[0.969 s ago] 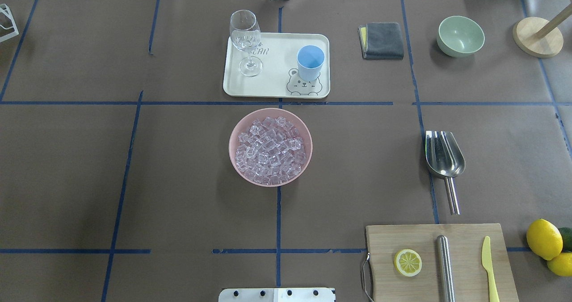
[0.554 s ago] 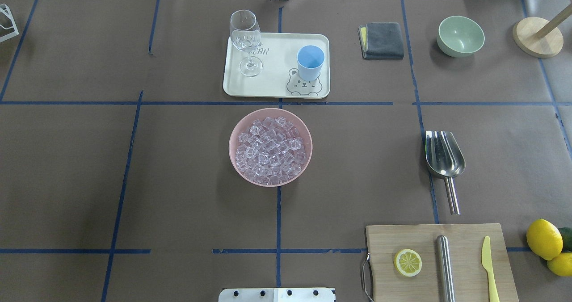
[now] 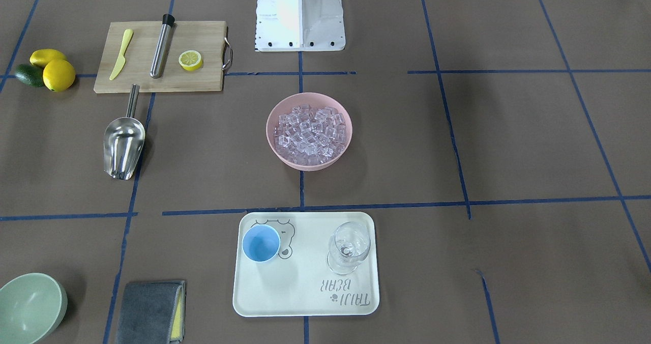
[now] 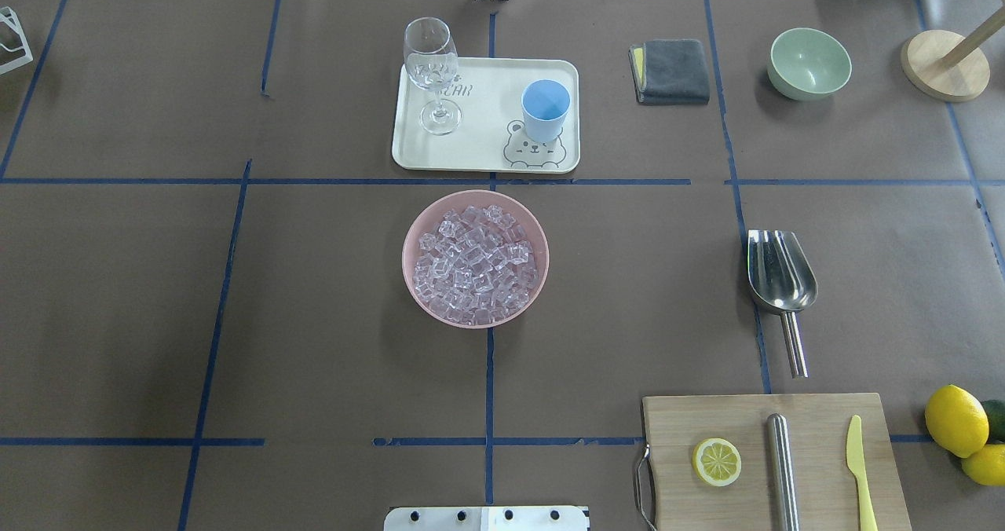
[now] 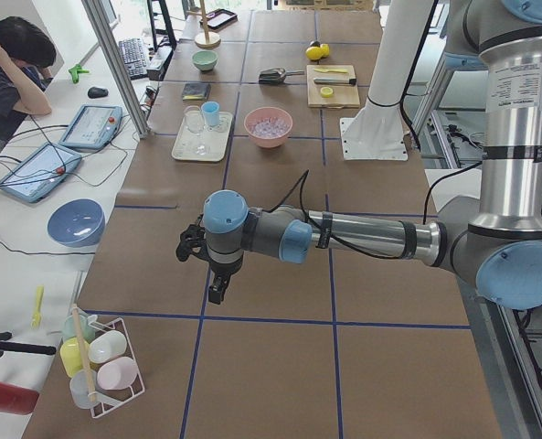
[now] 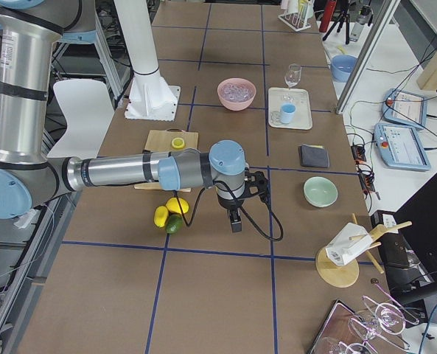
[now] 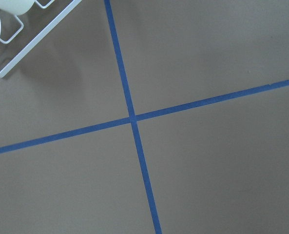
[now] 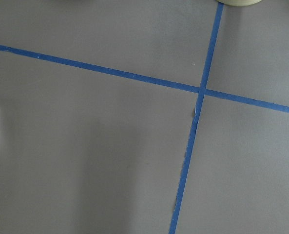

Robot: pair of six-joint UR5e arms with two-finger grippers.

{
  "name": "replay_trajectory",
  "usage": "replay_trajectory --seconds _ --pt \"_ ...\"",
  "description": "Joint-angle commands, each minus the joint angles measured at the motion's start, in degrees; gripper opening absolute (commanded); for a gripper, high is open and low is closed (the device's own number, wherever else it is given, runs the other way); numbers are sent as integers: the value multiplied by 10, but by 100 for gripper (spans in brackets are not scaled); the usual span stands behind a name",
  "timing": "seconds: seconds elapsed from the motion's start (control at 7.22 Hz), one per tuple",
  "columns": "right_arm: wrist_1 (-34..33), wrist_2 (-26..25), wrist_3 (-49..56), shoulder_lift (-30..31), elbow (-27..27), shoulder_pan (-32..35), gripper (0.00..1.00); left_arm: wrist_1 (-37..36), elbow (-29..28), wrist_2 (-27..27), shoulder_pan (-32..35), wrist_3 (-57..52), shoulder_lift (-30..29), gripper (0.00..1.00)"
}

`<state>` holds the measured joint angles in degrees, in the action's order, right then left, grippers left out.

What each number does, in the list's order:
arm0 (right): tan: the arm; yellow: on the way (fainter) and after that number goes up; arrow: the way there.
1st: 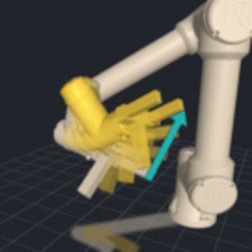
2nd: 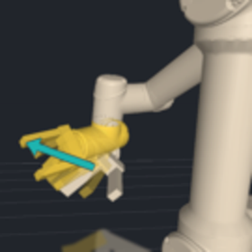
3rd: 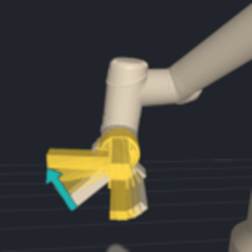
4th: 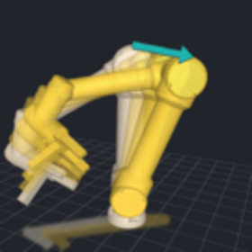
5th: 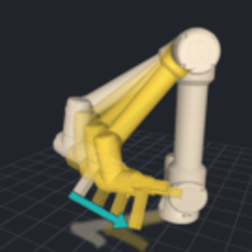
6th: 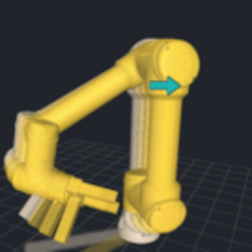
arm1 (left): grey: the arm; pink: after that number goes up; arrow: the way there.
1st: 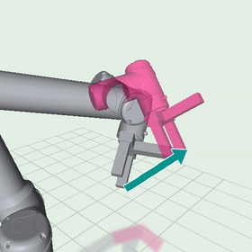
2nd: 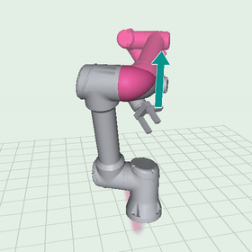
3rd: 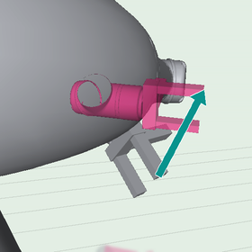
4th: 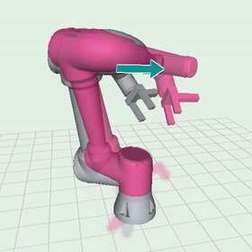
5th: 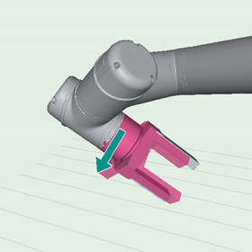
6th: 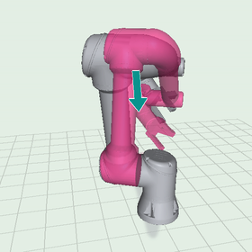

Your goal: Put ice in cup with scoop

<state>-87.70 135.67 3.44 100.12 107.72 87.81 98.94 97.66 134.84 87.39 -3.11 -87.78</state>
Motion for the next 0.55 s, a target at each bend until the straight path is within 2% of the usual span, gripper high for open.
replay_trajectory --seconds 0.0,0.14,0.28,0.42 --pt "2 -1 -3 -3 -2 -4 100 9 5 23 0 1 -11 100" --pt "2 -4 3 -3 -6 -11 100 10 -2 58 -3 1 -33 100" --pt "4 -5 -4 -5 -5 -18 100 15 4 61 -3 0 -43 100" --pt "5 -2 -6 -5 -5 -19 100 99 3 53 -6 -3 -44 100"
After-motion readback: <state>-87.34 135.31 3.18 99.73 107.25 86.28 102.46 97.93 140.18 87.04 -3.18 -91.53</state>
